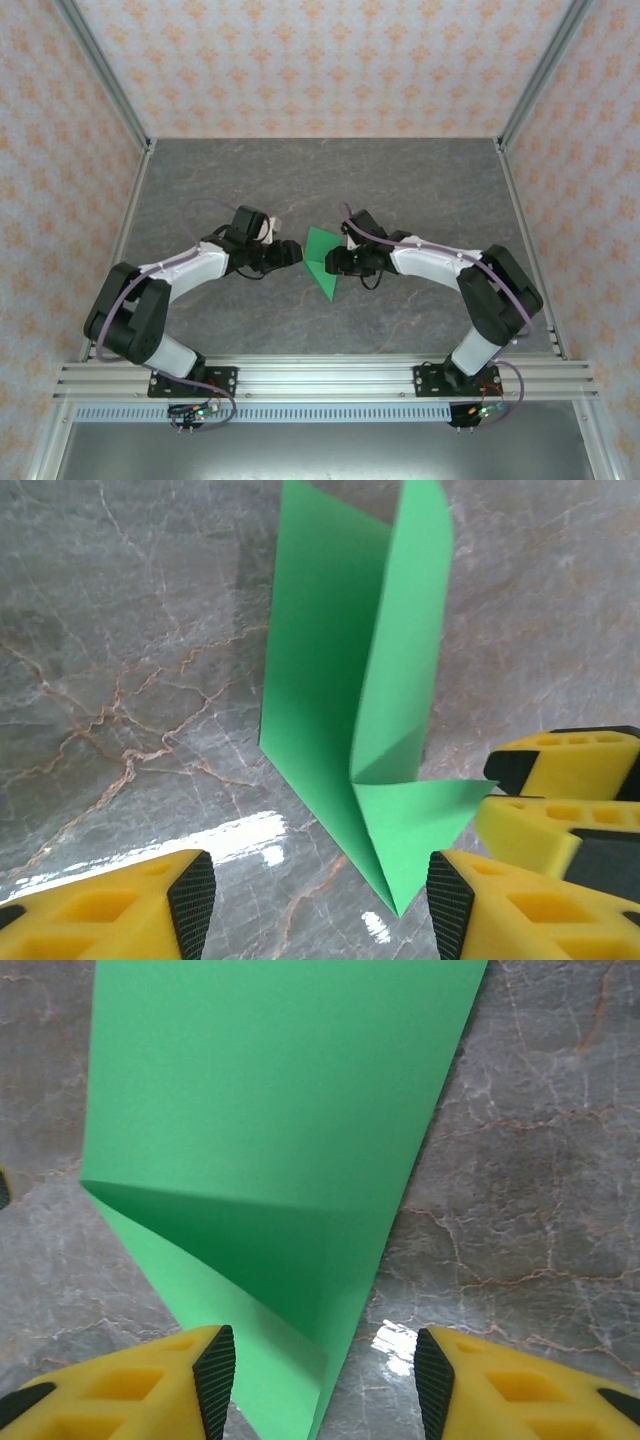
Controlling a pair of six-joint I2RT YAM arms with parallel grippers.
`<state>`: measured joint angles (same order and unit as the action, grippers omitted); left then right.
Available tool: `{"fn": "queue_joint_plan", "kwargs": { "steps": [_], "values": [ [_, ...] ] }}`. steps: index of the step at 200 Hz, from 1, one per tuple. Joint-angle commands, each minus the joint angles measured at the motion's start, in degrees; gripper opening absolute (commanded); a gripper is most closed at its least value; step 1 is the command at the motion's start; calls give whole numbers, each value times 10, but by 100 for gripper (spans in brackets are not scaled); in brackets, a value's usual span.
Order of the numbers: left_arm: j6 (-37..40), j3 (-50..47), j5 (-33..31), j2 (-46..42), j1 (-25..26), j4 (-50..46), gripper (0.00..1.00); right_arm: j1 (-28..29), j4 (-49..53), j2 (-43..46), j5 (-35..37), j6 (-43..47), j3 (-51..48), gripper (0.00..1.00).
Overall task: Fold a paper plane with a square sheet of paper (fold left side to right side)
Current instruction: Fourth fold the wing at the center of the table.
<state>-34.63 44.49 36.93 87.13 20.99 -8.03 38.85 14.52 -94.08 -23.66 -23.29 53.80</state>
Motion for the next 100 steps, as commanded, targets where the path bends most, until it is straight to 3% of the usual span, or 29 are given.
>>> {"fn": "queue_joint_plan", "kwargs": {
  "steps": [1, 72, 100],
  "values": [
    [-24, 8, 32, 30, 7, 65, 61, -1, 10, -2, 25, 16, 13, 53],
    [-42, 58, 36, 122, 44, 97, 59, -1, 14, 41, 53, 17, -8, 54],
    [-54, 69, 43, 133, 49, 111, 53, -1, 20, 112, 98, 25, -37, 63]
  ]
}}
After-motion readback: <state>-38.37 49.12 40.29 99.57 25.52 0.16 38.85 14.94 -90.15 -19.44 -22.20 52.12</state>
